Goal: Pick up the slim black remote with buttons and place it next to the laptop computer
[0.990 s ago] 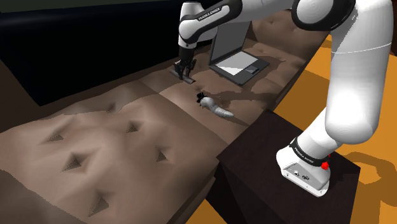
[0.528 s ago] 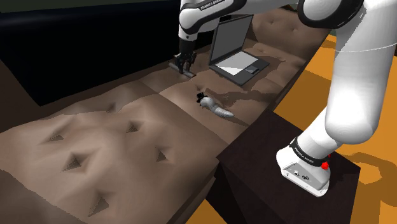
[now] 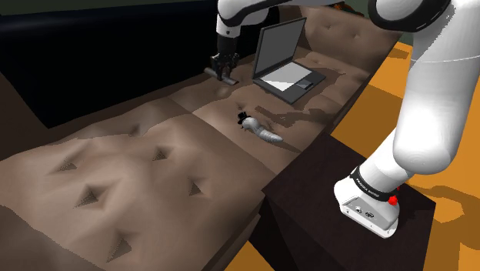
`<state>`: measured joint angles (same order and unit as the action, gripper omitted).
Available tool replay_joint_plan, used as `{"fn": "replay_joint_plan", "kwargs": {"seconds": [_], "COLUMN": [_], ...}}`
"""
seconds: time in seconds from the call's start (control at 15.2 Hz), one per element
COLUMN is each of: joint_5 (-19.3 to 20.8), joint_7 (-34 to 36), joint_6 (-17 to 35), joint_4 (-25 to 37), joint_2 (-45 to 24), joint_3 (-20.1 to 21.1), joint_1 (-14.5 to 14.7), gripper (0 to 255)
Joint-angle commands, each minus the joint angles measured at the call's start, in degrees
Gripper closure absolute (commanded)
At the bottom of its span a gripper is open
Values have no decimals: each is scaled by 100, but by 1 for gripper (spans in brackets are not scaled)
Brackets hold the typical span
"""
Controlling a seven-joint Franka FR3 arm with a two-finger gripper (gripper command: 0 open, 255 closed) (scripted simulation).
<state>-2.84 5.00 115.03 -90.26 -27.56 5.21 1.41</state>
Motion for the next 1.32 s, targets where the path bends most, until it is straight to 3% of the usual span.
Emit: {"fn": "replay_joint_plan", "kwargs": {"seconds": [0.0,1.25], "joint_5": [-1,-1], "joint_7": [1,83], "joint_6": [-139,-1465], "joint_4": [88,1141], "joint_2": [50,327], "joint_3": [-1,11], "joint_1": [-7,-8], "gripper": [255,255]}}
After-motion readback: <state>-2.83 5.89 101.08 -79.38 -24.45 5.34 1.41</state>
